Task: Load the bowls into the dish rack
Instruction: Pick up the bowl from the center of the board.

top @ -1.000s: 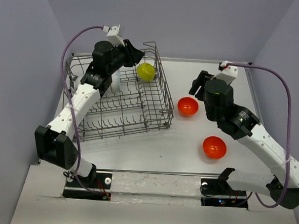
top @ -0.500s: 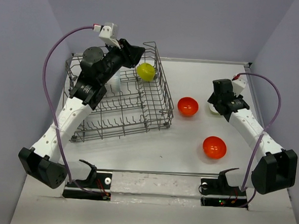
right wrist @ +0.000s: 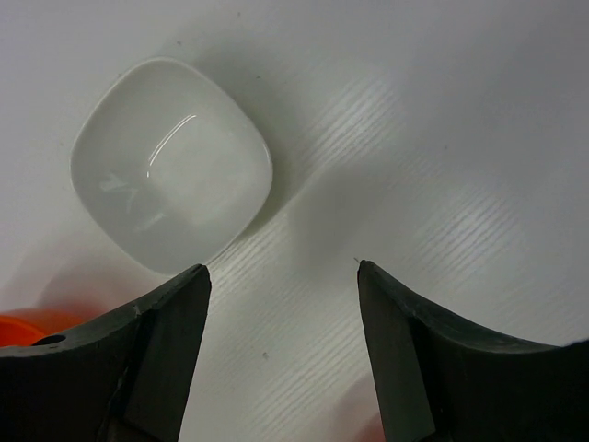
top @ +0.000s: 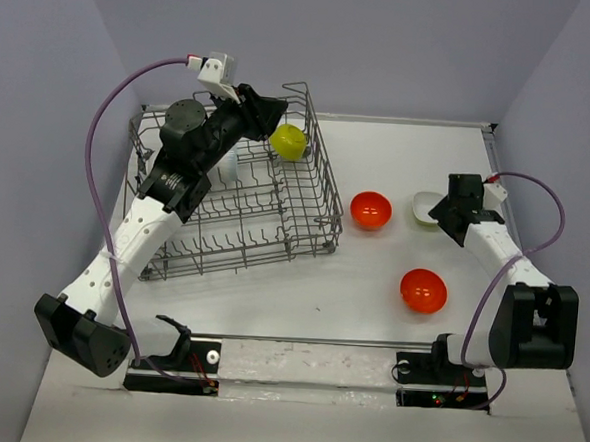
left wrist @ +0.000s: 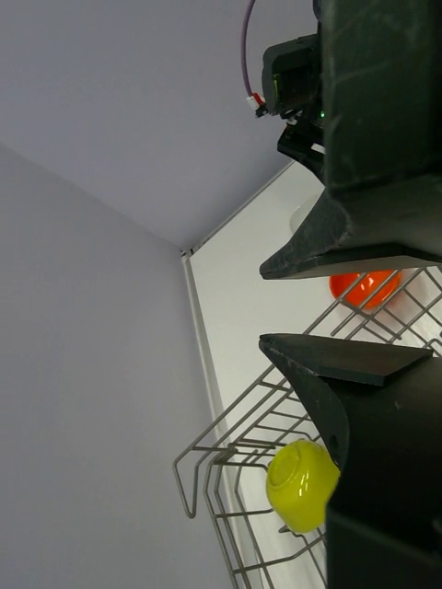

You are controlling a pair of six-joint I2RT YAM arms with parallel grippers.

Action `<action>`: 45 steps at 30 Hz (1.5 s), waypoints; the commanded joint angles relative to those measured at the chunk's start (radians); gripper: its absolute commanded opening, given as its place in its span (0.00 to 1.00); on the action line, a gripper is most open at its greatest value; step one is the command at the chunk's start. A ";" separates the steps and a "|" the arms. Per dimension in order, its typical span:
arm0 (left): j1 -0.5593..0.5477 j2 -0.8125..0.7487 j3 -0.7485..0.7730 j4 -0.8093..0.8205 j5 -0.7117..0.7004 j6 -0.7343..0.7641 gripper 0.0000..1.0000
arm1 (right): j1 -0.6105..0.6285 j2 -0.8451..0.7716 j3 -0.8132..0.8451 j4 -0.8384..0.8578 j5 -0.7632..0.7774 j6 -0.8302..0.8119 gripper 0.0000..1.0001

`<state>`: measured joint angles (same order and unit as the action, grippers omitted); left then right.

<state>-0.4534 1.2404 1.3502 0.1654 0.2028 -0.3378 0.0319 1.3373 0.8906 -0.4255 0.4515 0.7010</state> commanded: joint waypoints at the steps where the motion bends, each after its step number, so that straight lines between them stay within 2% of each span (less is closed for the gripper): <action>1: -0.010 -0.015 -0.013 0.077 0.014 0.017 0.40 | -0.010 0.039 0.008 0.114 -0.053 0.032 0.70; 8: -0.014 -0.010 -0.019 0.080 0.017 0.022 0.40 | -0.044 0.137 0.068 0.145 -0.068 0.045 0.70; 24: -0.027 0.004 -0.011 0.065 0.010 0.029 0.40 | -0.090 0.212 0.071 0.205 -0.125 0.069 0.65; 36: -0.048 0.022 0.001 0.052 0.001 0.029 0.40 | -0.109 0.249 0.062 0.245 -0.148 0.064 0.55; 39: -0.054 0.027 0.006 0.046 -0.002 0.029 0.40 | -0.109 0.257 0.057 0.252 -0.152 0.066 0.52; 42: -0.057 0.027 0.009 0.042 -0.006 0.031 0.40 | -0.118 0.258 0.054 0.264 -0.163 0.066 0.43; 43: -0.059 0.027 0.009 0.039 -0.009 0.033 0.40 | -0.118 0.263 0.056 0.266 -0.168 0.065 0.35; 45: -0.062 0.025 0.009 0.036 -0.011 0.034 0.40 | -0.118 0.269 0.067 0.266 -0.172 0.060 0.29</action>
<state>-0.5053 1.2785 1.3388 0.1692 0.2050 -0.3225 -0.0753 1.5982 0.9215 -0.2115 0.2890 0.7593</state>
